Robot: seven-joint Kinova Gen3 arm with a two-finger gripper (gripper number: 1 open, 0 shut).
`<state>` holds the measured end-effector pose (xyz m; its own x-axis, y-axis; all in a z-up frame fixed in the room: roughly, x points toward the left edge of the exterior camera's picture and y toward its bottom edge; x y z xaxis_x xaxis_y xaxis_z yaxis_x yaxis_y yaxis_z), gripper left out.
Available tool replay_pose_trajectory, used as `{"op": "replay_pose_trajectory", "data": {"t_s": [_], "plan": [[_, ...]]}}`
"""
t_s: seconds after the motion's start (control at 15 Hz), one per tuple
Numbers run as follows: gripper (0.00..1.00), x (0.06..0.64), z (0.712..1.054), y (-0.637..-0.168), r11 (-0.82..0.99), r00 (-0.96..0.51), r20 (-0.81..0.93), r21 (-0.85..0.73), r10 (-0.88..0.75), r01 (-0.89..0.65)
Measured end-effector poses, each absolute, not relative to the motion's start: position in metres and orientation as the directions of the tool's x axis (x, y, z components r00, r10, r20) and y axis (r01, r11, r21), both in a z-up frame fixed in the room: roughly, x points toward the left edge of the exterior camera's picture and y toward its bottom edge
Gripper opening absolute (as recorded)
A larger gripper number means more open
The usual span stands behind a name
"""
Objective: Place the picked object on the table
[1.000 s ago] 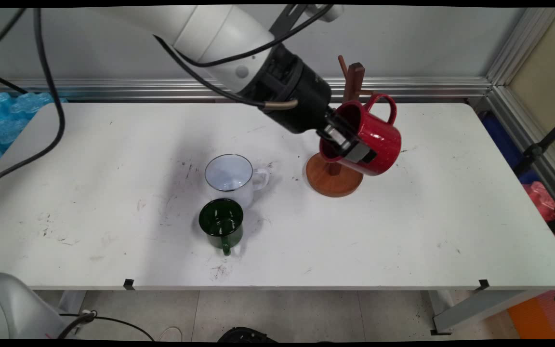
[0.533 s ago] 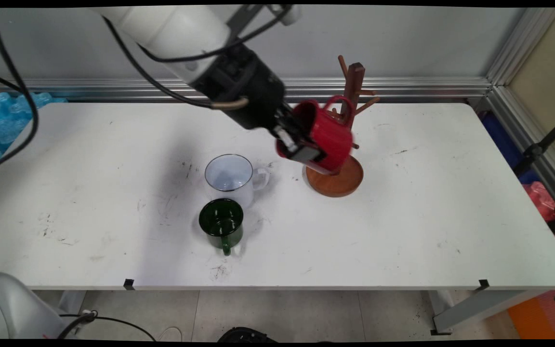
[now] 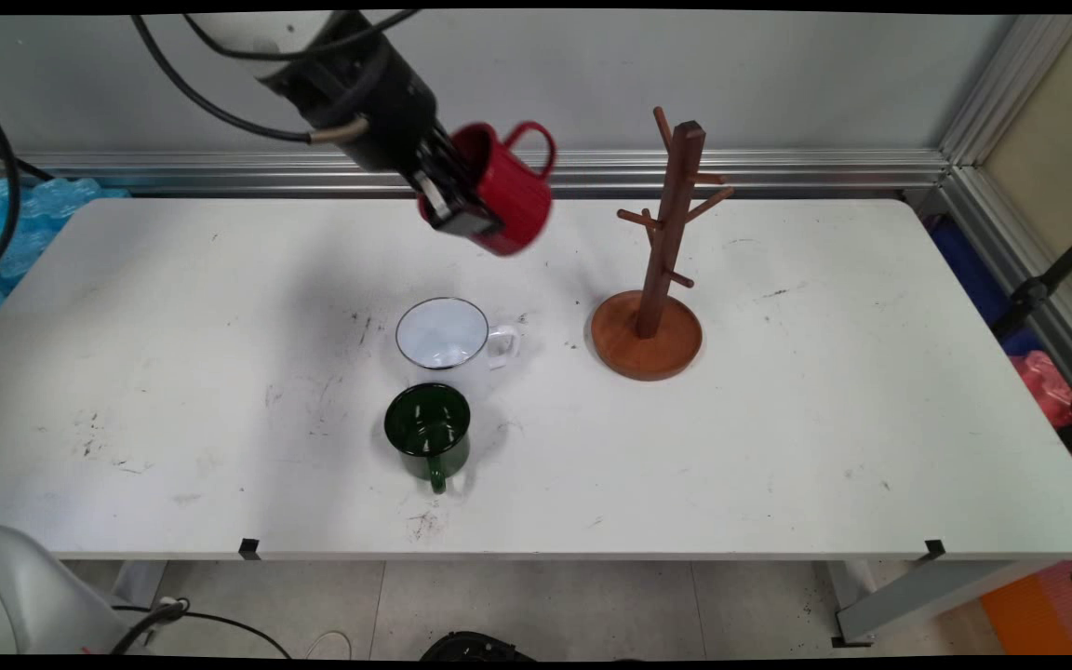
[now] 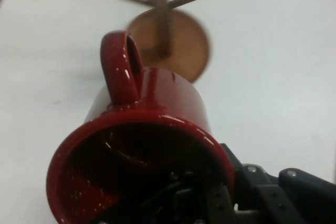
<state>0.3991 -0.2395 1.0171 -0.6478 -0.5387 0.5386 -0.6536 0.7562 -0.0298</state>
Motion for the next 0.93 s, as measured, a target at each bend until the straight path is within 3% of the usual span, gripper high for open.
{"op": "replay_pose_trajectory", "data": {"t_s": [0.93], "plan": [[0.00,0.446,0.982,-0.321,0.746,-0.756,0.360,-0.200,-0.547,-0.635]]}}
